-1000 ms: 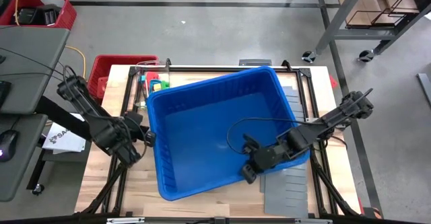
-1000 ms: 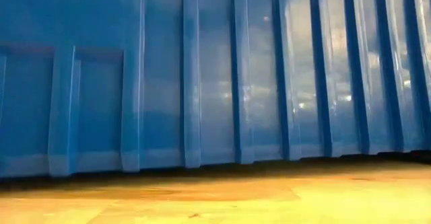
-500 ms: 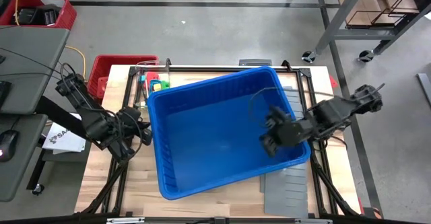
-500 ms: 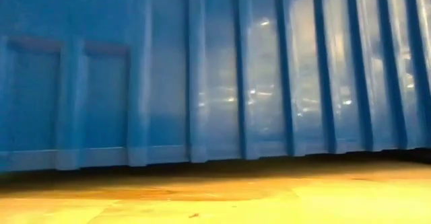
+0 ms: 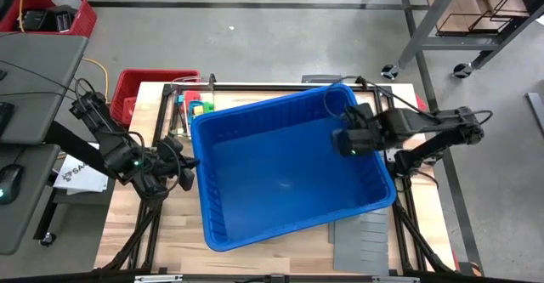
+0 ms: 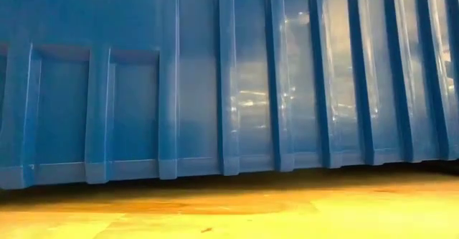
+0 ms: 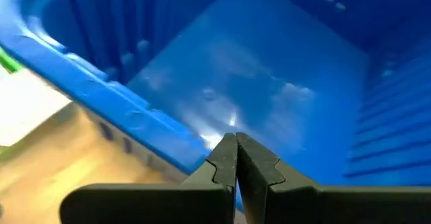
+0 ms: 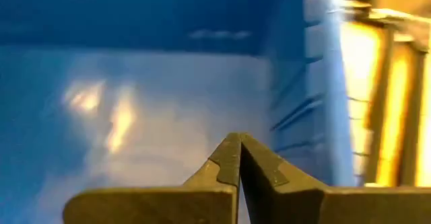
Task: Sort blocks
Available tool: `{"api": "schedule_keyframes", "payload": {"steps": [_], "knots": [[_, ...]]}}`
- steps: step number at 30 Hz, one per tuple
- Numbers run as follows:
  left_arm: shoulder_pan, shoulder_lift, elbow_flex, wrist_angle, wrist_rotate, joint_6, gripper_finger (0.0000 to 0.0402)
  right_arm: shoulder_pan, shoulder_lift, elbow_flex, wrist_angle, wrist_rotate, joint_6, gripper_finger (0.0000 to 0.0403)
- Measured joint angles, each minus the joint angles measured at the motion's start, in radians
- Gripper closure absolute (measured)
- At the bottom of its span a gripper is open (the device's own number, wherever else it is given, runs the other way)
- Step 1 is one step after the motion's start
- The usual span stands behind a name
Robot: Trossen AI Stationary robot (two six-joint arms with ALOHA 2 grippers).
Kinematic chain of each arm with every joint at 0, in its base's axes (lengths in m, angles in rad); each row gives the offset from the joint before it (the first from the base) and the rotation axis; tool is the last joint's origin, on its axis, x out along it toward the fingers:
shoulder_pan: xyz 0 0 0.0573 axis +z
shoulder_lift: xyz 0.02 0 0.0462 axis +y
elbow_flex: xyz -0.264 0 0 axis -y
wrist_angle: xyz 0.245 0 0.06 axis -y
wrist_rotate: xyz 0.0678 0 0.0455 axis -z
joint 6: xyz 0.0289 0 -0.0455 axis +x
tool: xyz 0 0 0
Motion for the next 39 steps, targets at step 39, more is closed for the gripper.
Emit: {"api": "schedule_keyframes", "payload": {"steps": [39], "knots": [[-0.119, 0.006, 0.160, 0.089, 0.349, 0.236, 0.0402, -0.216, -0.120, -0.178, 0.006, -0.325, -0.117, 0.0403]]}}
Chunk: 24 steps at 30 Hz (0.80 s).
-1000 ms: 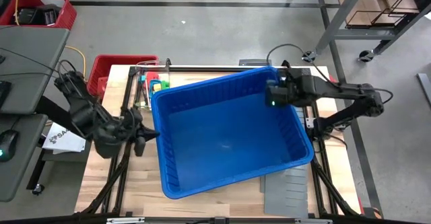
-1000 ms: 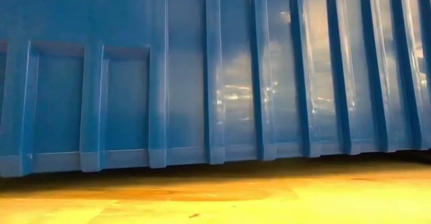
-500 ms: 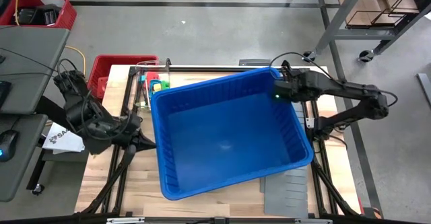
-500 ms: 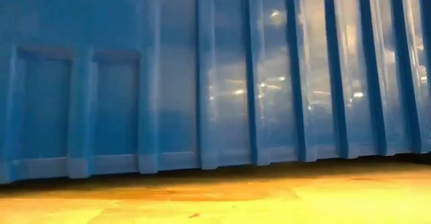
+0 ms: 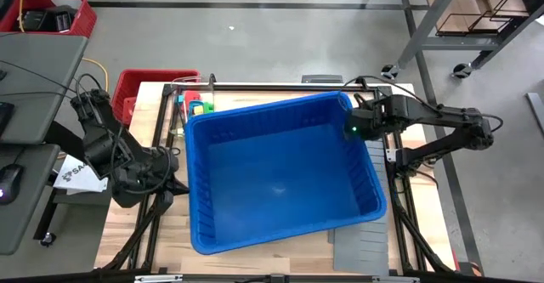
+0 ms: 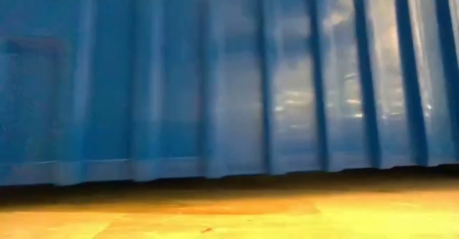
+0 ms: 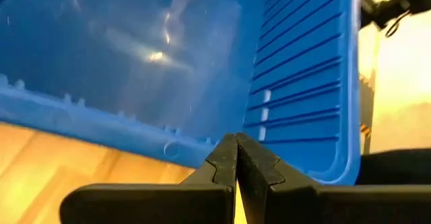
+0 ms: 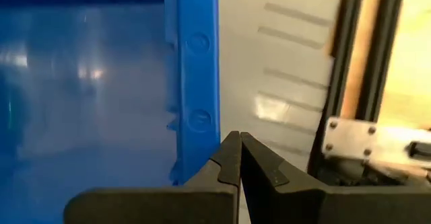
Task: Sort blocks
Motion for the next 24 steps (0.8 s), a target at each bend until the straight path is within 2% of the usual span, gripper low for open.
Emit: {"api": "schedule_keyframes", "payload": {"steps": [6, 12, 16, 24], "knots": [[-0.063, 0.013, 0.000, -0.055, 0.006, -0.109, 0.0401, 0.087, 0.010, 0.000, 0.000, -0.047, 0.035, 0.0403], [-0.085, 0.019, 0.000, -0.201, -0.021, -0.232, 0.0402, 0.205, 0.030, 0.000, 0.023, -0.126, 0.136, 0.0403], [-0.084, 0.018, 0.000, -0.239, -0.039, -0.287, 0.0402, 0.262, 0.059, 0.000, 0.060, -0.109, 0.203, 0.0403], [-0.084, 0.013, 0.000, -0.237, -0.035, -0.271, 0.0401, 0.279, 0.162, 0.000, 0.286, -0.080, 0.184, 0.0403]]}}
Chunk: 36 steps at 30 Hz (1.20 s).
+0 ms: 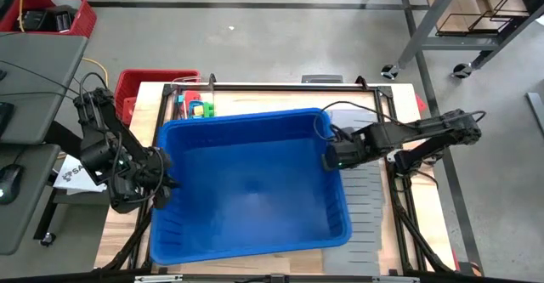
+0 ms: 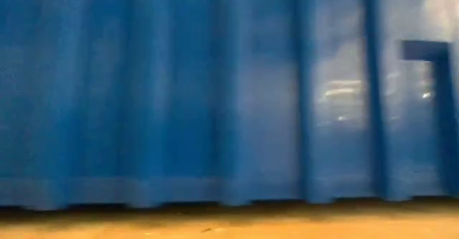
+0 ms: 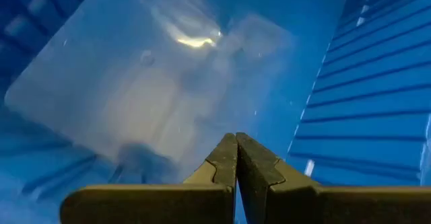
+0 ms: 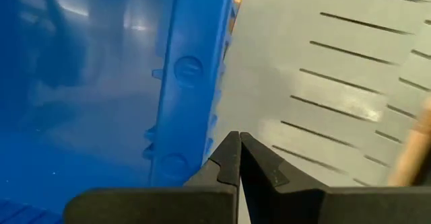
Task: Sort blocks
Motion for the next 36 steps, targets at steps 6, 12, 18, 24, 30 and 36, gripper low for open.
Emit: {"api": "schedule_keyframes", "payload": {"steps": [6, 12, 18, 24, 30, 36], "knots": [[0.000, -0.011, 0.000, -0.001, -0.004, 0.005, 0.0402, 0.000, 0.056, -0.001, 0.124, 0.003, -0.007, 0.0403], [0.000, -0.017, 0.000, -0.043, -0.014, 0.010, 0.0402, 0.043, 0.067, -0.001, 0.189, -0.038, 0.024, 0.0403], [0.000, -0.027, 0.000, -0.063, -0.056, 0.010, 0.0402, 0.098, 0.036, 0.005, 0.181, -0.040, 0.057, 0.0403], [0.031, -0.040, 0.000, 0.012, -0.137, 0.045, 0.0401, 0.194, -0.003, 0.098, -0.092, -0.027, 0.126, 0.0403], [0.090, -0.031, 0.000, 0.073, -0.190, 0.143, 0.0401, 0.375, 0.020, 0.053, -0.012, -0.259, 0.177, 0.0403], [0.132, -0.030, 0.000, 0.077, -0.218, 0.158, 0.0402, 0.631, 0.106, -0.096, 0.247, -0.328, 0.468, 0.0403]]}}
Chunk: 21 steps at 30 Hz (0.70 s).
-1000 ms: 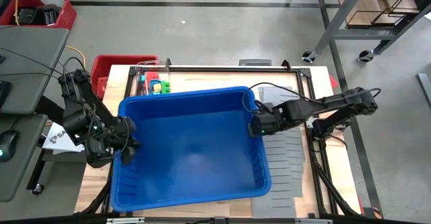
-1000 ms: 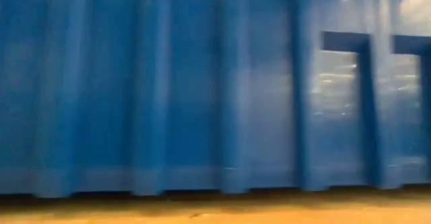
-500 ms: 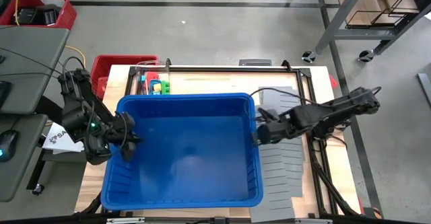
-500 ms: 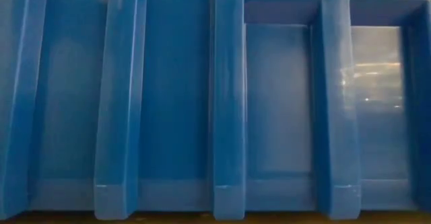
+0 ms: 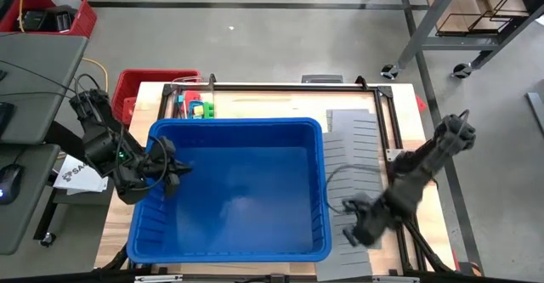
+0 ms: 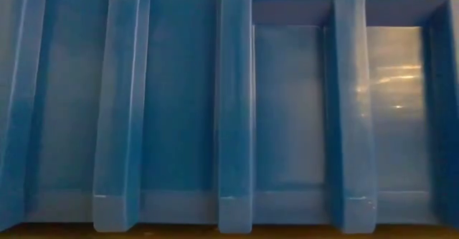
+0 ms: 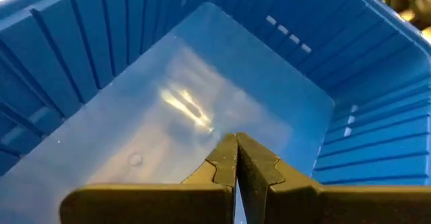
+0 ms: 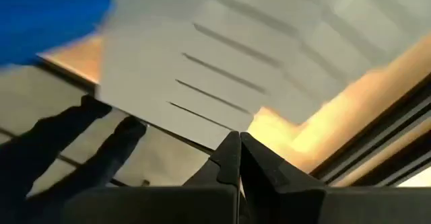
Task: Sort blocks
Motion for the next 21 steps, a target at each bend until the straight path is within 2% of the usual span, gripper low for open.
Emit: {"api": "schedule_keyframes", "payload": {"steps": [3, 4, 12, 21], "knots": [[0.013, 0.000, 0.000, 0.006, -0.005, 0.000, 0.0401, 0.091, 0.047, -0.052, 0.115, 0.072, 0.174, 0.0403], [0.016, 0.000, 0.000, 0.008, -0.005, 0.000, 0.0401, 0.110, 0.070, -0.063, 0.139, 0.071, 0.187, 0.0403], [0.035, 0.000, 0.000, 0.031, -0.033, 0.001, 0.0401, 0.149, 0.249, -0.068, 0.120, 0.046, 0.195, 0.0403], [0.035, 0.000, 0.000, 0.057, -0.050, -0.006, 0.0401, 0.119, 0.306, -0.068, 0.054, 0.122, 0.170, 0.0403]]}}
